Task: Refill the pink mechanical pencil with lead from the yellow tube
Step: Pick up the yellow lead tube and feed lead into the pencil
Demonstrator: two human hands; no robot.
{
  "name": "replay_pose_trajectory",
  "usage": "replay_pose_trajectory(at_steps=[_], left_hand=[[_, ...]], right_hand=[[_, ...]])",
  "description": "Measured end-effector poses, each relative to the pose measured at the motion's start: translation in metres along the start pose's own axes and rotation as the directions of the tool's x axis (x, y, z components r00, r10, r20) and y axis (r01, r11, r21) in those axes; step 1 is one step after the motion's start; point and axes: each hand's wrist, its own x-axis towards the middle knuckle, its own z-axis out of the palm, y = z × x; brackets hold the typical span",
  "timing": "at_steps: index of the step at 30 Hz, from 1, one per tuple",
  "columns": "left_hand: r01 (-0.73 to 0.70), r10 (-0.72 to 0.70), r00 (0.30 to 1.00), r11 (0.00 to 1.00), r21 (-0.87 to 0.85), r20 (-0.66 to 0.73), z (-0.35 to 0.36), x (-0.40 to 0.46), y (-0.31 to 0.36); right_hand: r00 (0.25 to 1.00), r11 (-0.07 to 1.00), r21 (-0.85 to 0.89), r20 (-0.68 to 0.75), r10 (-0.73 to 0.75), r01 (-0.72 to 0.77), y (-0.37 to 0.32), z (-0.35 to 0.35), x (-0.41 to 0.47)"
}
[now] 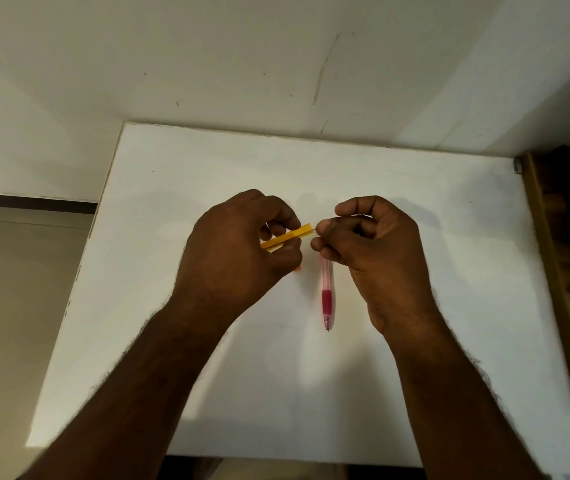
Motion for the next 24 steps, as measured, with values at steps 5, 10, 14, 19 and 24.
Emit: replay_pose_trajectory(at_steps=[5,10,14,19,24], left_hand=[[0.02,-0.021,1.0,0.999,-0.051,-0.008,0.001,0.0,-0.004],[0.052,-0.053,0.999,0.995,-0.081,-0.011,0.004,0.001,-0.011],[0.103,-0.102,0.995,0.994,-0.03,0.002,0.007,0.001,-0.016],[0.163,-0.163,0.987,0.983,0.081,-0.009,0.013,0.003,-0.02],[0.202,-0.207,0.978,0.965,0.17,0.015,0.018,0.004,-0.022]], right_hand=[[0.995,0.996,0.005,-0.047,-0.088,0.088,0.0,-0.004,0.001],[0.965,0.982,-0.03,-0.181,-0.188,0.186,-0.001,-0.008,0.002],[0.922,0.962,-0.026,-0.277,-0.27,0.273,0.0,-0.017,0.004],[0.927,0.963,0.055,-0.29,-0.238,0.264,-0.001,-0.018,0.005],[0.944,0.967,0.076,-0.248,-0.218,0.243,0.001,-0.015,0.004]])
